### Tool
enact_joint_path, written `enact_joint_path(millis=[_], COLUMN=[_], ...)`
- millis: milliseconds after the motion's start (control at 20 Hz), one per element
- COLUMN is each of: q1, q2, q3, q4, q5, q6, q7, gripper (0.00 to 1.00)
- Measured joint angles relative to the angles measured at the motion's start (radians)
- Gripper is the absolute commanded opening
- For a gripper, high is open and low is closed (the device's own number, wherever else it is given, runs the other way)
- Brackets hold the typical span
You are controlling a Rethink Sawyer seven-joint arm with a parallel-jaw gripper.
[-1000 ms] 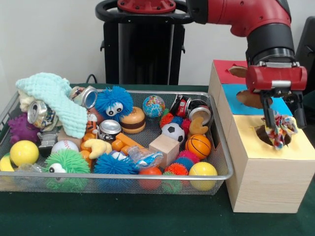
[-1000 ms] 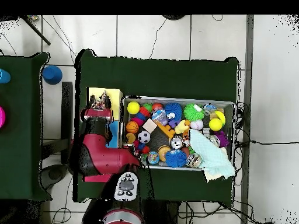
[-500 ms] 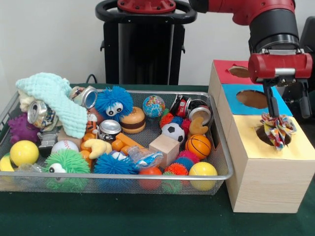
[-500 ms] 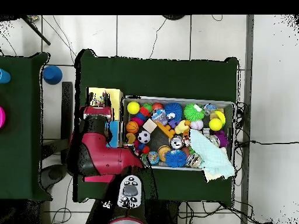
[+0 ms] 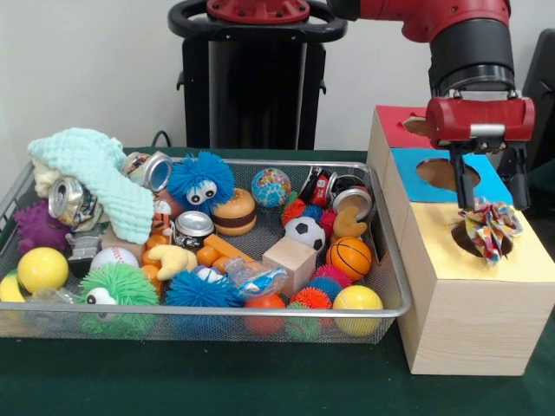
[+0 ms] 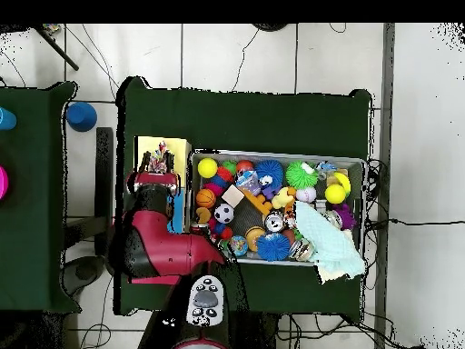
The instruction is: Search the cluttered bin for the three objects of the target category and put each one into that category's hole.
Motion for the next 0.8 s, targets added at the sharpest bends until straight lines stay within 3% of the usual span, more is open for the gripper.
enact_joint_path(millis=[300, 800], q1=[0.005, 0.065], q2=[0.014, 0.023], q3=[0.0, -0.028], q4=[0.004, -0.003], q5=[0.0, 0.0], q6=[0.109, 0.121], q7=[0.0, 0.0], gripper=[1.0, 1.0])
